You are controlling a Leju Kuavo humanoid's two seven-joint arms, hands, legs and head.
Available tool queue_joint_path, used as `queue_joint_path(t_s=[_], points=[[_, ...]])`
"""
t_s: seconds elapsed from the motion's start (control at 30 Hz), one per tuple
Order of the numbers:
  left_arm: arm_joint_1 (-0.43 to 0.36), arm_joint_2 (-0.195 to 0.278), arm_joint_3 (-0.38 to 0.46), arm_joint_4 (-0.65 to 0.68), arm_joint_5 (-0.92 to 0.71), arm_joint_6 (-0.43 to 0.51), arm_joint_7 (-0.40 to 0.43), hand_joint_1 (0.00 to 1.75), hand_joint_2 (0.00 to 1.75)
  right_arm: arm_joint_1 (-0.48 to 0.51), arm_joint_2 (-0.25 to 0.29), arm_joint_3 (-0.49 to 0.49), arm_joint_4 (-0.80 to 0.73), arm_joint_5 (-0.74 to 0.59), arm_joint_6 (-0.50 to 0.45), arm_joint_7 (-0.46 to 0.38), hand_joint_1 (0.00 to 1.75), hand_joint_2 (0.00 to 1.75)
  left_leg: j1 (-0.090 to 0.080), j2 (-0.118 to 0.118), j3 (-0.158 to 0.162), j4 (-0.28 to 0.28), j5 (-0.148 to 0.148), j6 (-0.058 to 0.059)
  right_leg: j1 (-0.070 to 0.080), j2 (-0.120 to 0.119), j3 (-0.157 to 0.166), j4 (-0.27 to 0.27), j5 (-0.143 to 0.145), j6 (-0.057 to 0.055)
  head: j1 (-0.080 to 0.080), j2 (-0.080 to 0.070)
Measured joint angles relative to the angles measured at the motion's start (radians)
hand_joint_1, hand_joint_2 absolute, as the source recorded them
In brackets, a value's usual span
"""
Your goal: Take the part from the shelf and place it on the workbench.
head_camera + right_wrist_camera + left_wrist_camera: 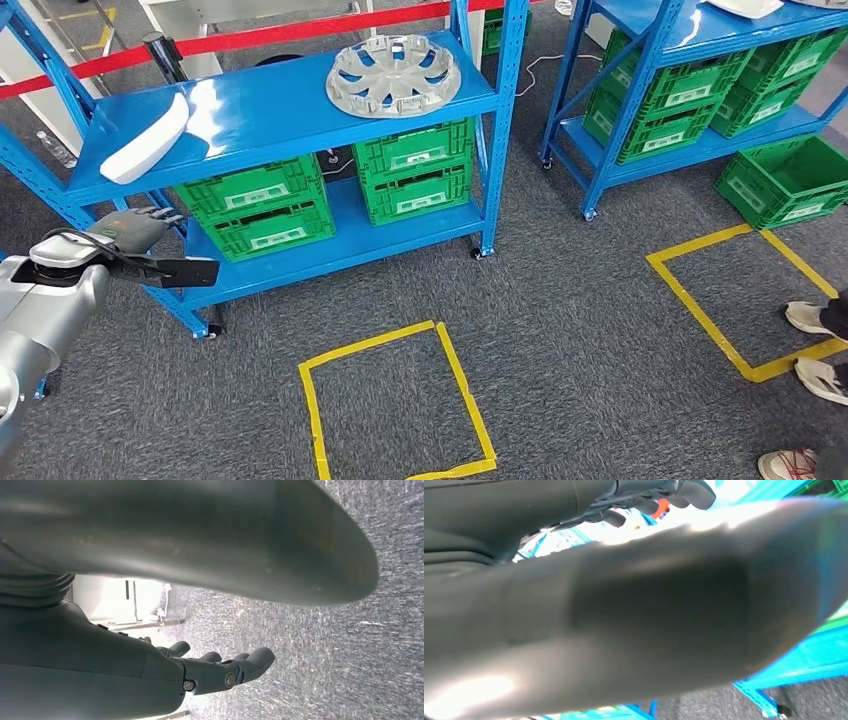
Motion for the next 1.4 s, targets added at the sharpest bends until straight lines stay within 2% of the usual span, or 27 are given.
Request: queue_joint_path(t_s=[0.07, 0.1, 0.13, 0.17, 0.2, 0.27, 0.33, 0.47, 0.53, 0.6, 0.63, 0.67, 0.7, 0.77, 0.8, 0.83, 0.93, 1.0, 1.03, 1.1, 1.13, 1.17, 1.2, 1.27, 1.3, 1.33, 1.4], points=[[0.003, 0.002, 0.0, 0.001, 0.0, 0.001, 0.0, 0.0, 0.0, 0.0, 0.0, 0.0, 0.0, 0.0, 0.0, 0.0, 0.0, 0.0, 0.002, 0.0, -0.057, 0.123, -0.06, -0.008, 0.0, 0.0, 0.0, 0.0, -0.001, -0.006, -0.002, 0.0], [0.006, 0.003, 0.0, 0.002, 0.0, 0.001, 0.0, 0.0, 0.0, 0.001, 0.0, 0.0, 0.0, 0.0, 0.0, 0.0, 0.0, 0.0, 0.002, 0.0, -0.086, 0.183, -0.08, -0.009, 0.001, 0.0, 0.0, 0.0, -0.001, -0.007, -0.002, 0.0], [0.01, 0.004, 0.0, 0.002, 0.0, 0.001, 0.0, 0.0, 0.0, 0.001, 0.0, 0.0, 0.0, 0.0, 0.0, 0.0, 0.0, 0.0, 0.002, 0.0, -0.103, 0.216, -0.084, -0.01, 0.002, 0.0, 0.0, 0.0, -0.001, -0.007, -0.002, 0.0], [0.012, 0.006, 0.0, 0.002, 0.0, 0.001, 0.0, 0.0, 0.0, 0.001, 0.0, -0.001, 0.0, 0.0, 0.0, 0.0, 0.0, 0.0, 0.002, 0.0, -0.102, 0.21, -0.068, -0.008, 0.002, 0.0, 0.001, 0.0, -0.002, -0.007, -0.002, 0.0], [0.014, 0.008, 0.0, 0.002, 0.0, 0.002, 0.0, 0.0, 0.0, 0.001, 0.0, -0.001, 0.0, 0.0, 0.0, 0.0, 0.0, 0.0, 0.002, 0.0, -0.082, 0.166, -0.037, -0.006, 0.003, 0.0, 0.002, 0.0, -0.002, -0.007, -0.002, 0.0], [0.012, 0.015, 0.0, 0.001, 0.0, 0.005, 0.0, 0.0, 0.0, 0.001, 0.001, -0.001, 0.0, 0.001, 0.0, 0.0, 0.0, 0.0, 0.0, 0.0, -0.015, 0.027, 0.023, 0.002, 0.004, 0.001, 0.003, 0.001, -0.004, -0.003, -0.002, 0.0], [0.011, 0.019, 0.0, -0.001, 0.0, 0.008, -0.001, 0.0, 0.0, 0.001, 0.002, -0.001, 0.0, 0.001, 0.0, 0.0, 0.0, 0.0, -0.005, -0.001, 0.024, -0.053, 0.042, 0.011, 0.006, 0.001, 0.002, 0.0, -0.003, 0.006, -0.001, 0.0], [0.014, 0.023, 0.0, -0.003, 0.001, 0.012, 0.0, 0.0, 0.0, 0.001, 0.002, -0.002, 0.0, 0.002, 0.0, 0.0, 0.0, 0.0, -0.002, -0.003, 0.029, -0.068, 0.046, 0.033, 0.008, 0.001, -0.003, 0.008, -0.01, 0.029, 0.0, 0.0], [0.017, 0.023, 0.0, -0.006, 0.004, 0.017, 0.001, 0.0, 0.0, 0.001, 0.002, -0.002, 0.0, 0.002, 0.0, 0.0, 0.0, 0.0, 0.001, -0.002, 0.033, -0.074, 0.049, 0.044, 0.008, 0.001, -0.041, 0.085, -0.052, 0.035, 0.001, 0.0], [0.026, 0.023, 0.0, -0.006, 0.005, 0.022, 0.002, 0.0, 0.0, 0.002, 0.001, -0.002, 0.0, 0.003, 0.0, 0.0, 0.0, 0.0, 0.0, -0.002, 0.033, -0.073, 0.047, 0.05, 0.009, 0.001, -0.108, 0.214, -0.103, 0.038, 0.002, 0.0], [0.033, 0.023, 0.0, -0.007, 0.006, 0.022, 0.002, 0.0, 0.0, 0.003, 0.001, -0.003, 0.0, 0.004, 0.0, 0.0, 0.0, 0.0, -0.001, -0.002, 0.033, -0.072, 0.046, 0.051, 0.009, 0.001, -0.133, 0.257, -0.111, 0.038, 0.002, 0.0], [0.039, 0.023, 0.0, -0.007, 0.006, 0.024, 0.003, 0.0, 0.0, 0.004, 0.001, -0.003, 0.0, 0.005, 0.0, 0.0, 0.0, 0.0, -0.001, -0.002, 0.033, -0.07, 0.044, 0.051, 0.009, 0.001, -0.141, 0.265, -0.101, 0.038, 0.002, 0.0], [0.043, 0.023, 0.0, -0.008, 0.006, 0.025, 0.003, 0.0, 0.0, 0.004, 0.001, -0.003, 0.0, 0.005, 0.0, 0.0, 0.0, 0.0, -0.001, -0.002, 0.034, -0.067, 0.042, 0.05, 0.009, 0.0, -0.127, 0.229, -0.072, 0.037, 0.002, 0.0], [0.046, 0.023, 0.0, -0.01, 0.006, 0.028, 0.004, 0.0, 0.0, 0.003, 0.0, -0.003, 0.0, 0.005, 0.0, 0.0, 0.0, 0.0, -0.002, -0.003, 0.033, -0.06, 0.034, 0.043, 0.01, 0.0, -0.065, 0.097, -0.011, 0.032, 0.002, 0.0], [0.045, 0.024, 0.0, -0.011, 0.006, 0.029, 0.005, 0.0, 0.0, 0.002, 0.0, -0.003, 0.0, 0.006, 0.0, -0.001, 0.0, 0.0, -0.003, -0.004, 0.033, -0.056, 0.03, 0.038, 0.01, 0.0, -0.038, 0.043, 0.005, 0.028, 0.002, 0.0], [0.045, 0.025, 0.0, -0.012, 0.006, 0.029, 0.005, 0.0, 0.0, 0.002, 0.0, -0.003, 0.0, 0.006, 0.0, -0.002, 0.0, 0.0, -0.005, -0.005, 0.032, -0.054, 0.027, 0.033, 0.012, 0.0, -0.023, 0.014, 0.009, 0.024, 0.001, 0.0], [0.044, 0.027, 0.0, -0.014, 0.006, 0.027, 0.009, 0.0, 0.0, 0.002, 0.001, -0.003, 0.0, 0.006, 0.0, -0.003, 0.0, 0.0, -0.005, -0.006, 0.035, -0.057, 0.023, 0.016, 0.013, 0.001, -0.015, 0.002, 0.004, 0.008, 0.001, 0.0], [0.04, 0.028, 0.0, -0.015, 0.006, 0.022, 0.011, 0.0, 0.0, 0.001, 0.001, -0.003, 0.0, 0.006, 0.0, -0.003, 0.0, 0.0, -0.003, -0.004, 0.021, -0.024, 0.003, 0.005, 0.009, 0.001, -0.007, -0.003, 0.004, -0.004, 0.0, 0.0], [0.038, 0.029, 0.0, -0.015, 0.006, 0.02, 0.011, 0.0, 0.0, 0.001, 0.002, -0.003, 0.0, 0.006, 0.0, -0.003, 0.0, 0.0, -0.001, -0.003, -0.001, 0.022, -0.019, 0.0, 0.007, 0.0, -0.002, -0.006, 0.003, -0.009, -0.001, 0.0], [0.037, 0.029, 0.0, -0.014, 0.006, 0.018, 0.011, 0.0, 0.0, 0.001, 0.002, -0.006, 0.0, 0.007, 0.0, -0.003, 0.0, 0.0, 0.001, -0.001, -0.072, 0.153, -0.068, -0.007, 0.006, 0.0, 0.004, -0.006, -0.005, -0.014, -0.002, 0.0], [0.039, 0.028, 0.0, -0.014, 0.005, 0.018, 0.011, 0.0, 0.0, 0.001, 0.002, -0.007, 0.0, 0.007, 0.0, -0.003, 0.0, 0.0, 0.002, -0.001, -0.103, 0.203, -0.076, -0.008, 0.006, 0.0, 0.008, -0.006, -0.01, -0.015, -0.002, 0.0], [0.041, 0.028, 0.0, -0.013, 0.005, 0.017, 0.011, 0.0, 0.0, 0.002, 0.002, -0.008, 0.0, 0.007, 0.0, -0.003, 0.0, 0.0, 0.003, -0.001, -0.12, 0.221, -0.067, -0.008, 0.006, 0.001, 0.013, -0.006, -0.015, -0.014, -0.002, 0.0], [0.042, 0.028, 0.0, -0.013, 0.005, 0.017, 0.011, 0.0, 0.0, 0.002, 0.002, -0.009, 0.0, 0.007, 0.0, -0.003, 0.0, 0.0, 0.003, -0.001, -0.116, 0.199, -0.038, -0.007, 0.006, 0.001, 0.02, -0.006, -0.02, -0.013, -0.002, 0.0], [0.039, 0.028, 0.0, -0.013, 0.005, 0.017, 0.01, 0.0, 0.0, 0.003, 0.004, -0.01, 0.0, 0.008, 0.0, -0.003, 0.0, 0.0, 0.003, 0.0, -0.061, 0.071, 0.04, 0.0, 0.006, 0.001, 0.038, -0.006, -0.033, -0.007, -0.002, 0.0], [0.036, 0.028, 0.0, -0.013, 0.005, 0.017, 0.01, 0.0, 0.0, 0.002, 0.004, -0.01, 0.0, 0.008, 0.0, -0.004, 0.0, 0.0, 0.0, 0.001, -0.03, 0.006, 0.061, 0.005, 0.007, 0.001, 0.045, -0.006, -0.039, -0.002, -0.002, 0.0], [0.033, 0.028, 0.0, -0.013, 0.005, 0.017, 0.01, 0.0, 0.0, 0.001, 0.005, -0.01, 0.0, 0.008, 0.0, -0.005, 0.0, 0.0, -0.003, 0.001, -0.008, -0.036, 0.069, 0.01, 0.008, 0.001, 0.05, -0.008, -0.044, 0.004, -0.001, 0.0], [0.03, 0.028, 0.0, -0.013, 0.004, 0.017, 0.01, 0.0, 0.0, 0.0, 0.005, -0.01, 0.0, 0.008, 0.0, -0.008, 0.0, 0.0, -0.007, 0.0, 0.008, -0.063, 0.056, 0.024, 0.01, 0.0, 0.056, -0.008, -0.043, 0.018, -0.001, 0.0]])
